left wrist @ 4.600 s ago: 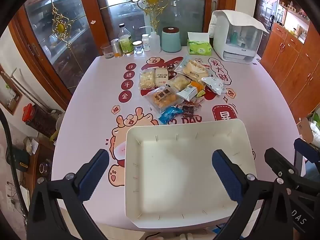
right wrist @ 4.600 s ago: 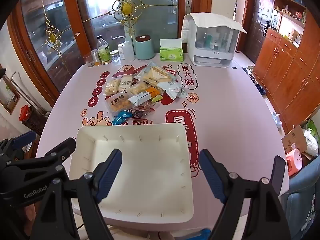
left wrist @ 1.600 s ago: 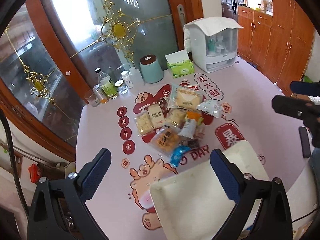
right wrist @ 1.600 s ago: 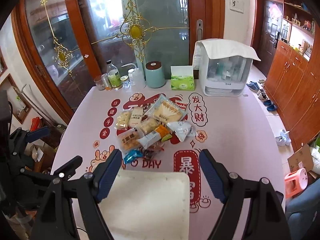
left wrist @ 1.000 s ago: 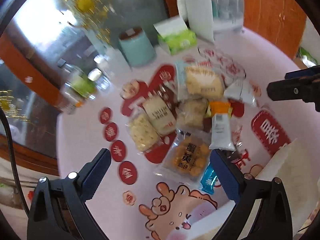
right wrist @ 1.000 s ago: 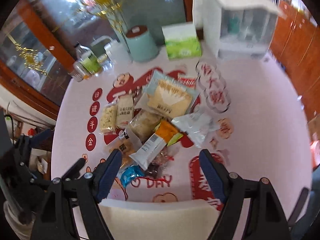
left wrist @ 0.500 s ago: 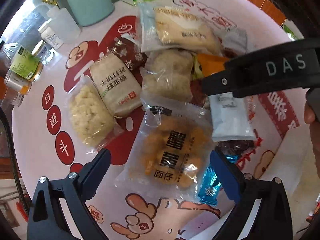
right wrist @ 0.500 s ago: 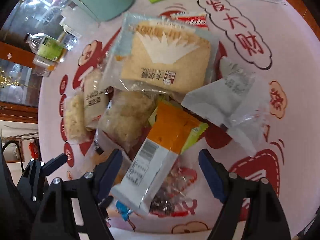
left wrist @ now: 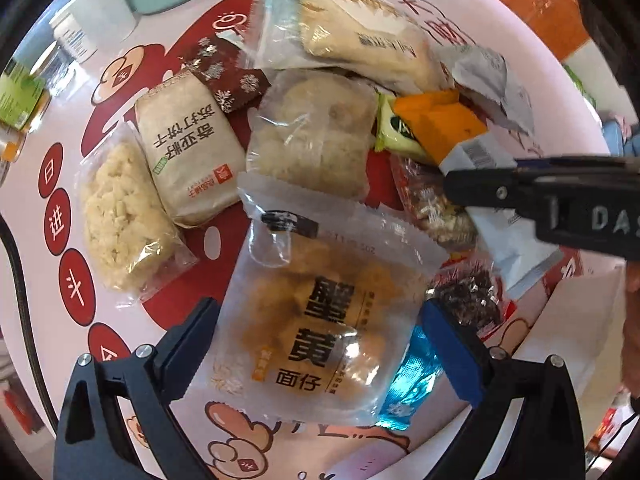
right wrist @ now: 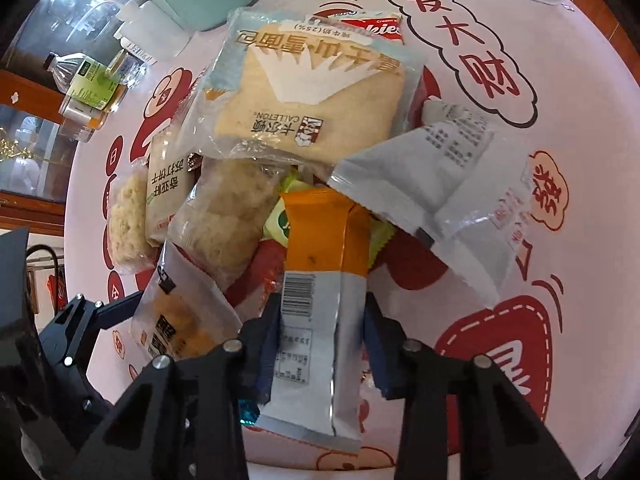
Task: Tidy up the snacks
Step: 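Grasp the orange-and-white bar with the right gripper while the left grasps the bun bag, then lower both held snacks into the white tray and open both grippers, then grasp the blue candy with the left gripper while the right grasps the date-nut pack, then carry both snacks over the white tray and release them inside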
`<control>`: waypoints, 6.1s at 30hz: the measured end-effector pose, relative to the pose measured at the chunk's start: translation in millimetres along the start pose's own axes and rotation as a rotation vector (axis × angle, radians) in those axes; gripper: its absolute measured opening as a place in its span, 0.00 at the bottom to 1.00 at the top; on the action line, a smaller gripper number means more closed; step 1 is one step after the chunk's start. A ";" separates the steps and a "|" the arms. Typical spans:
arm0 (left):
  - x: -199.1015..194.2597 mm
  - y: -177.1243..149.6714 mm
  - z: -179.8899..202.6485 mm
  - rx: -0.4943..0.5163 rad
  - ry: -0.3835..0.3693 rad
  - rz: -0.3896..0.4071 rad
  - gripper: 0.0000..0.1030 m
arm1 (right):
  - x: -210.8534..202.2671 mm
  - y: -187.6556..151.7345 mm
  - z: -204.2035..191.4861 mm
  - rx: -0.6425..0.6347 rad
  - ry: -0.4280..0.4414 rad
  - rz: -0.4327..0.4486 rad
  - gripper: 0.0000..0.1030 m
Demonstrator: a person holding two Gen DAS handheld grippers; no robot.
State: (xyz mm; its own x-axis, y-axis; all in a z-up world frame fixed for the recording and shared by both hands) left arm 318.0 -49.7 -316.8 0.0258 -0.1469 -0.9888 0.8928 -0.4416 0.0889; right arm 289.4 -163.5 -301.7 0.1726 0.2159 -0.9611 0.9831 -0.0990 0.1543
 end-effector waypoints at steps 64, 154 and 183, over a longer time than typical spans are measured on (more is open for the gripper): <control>-183.4 -244.0 113.6 -0.480 0.009 0.434 0.88 | -194.0 -266.0 -28.4 -0.388 -0.064 0.370 0.54; -4.7 -63.7 -20.7 -0.489 -0.014 0.033 0.20 | 28.3 -53.8 -39.7 -0.120 -0.048 -0.162 0.57; -45.2 -117.1 -53.2 -0.547 -0.048 0.114 0.20 | 44.6 -70.8 -109.0 -0.330 -0.185 -0.220 0.40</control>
State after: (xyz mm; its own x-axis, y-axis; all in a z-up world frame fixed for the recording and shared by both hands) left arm 236.2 55.8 -288.9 0.1263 -0.2124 -0.9690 0.9892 0.1006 0.1069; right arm 234.3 -41.0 -330.5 -0.0273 0.0164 -0.9995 0.9673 0.2525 -0.0223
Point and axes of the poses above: each gripper's, at about its wrist camera, not at the fingertips, and x roughly the way its jaws point, z to its right, y to its top, the point moved 8 cm from there along x, roughly the way its jaws point, and after that the axes turned 13 degrees about -x, right-handed, at the moved point
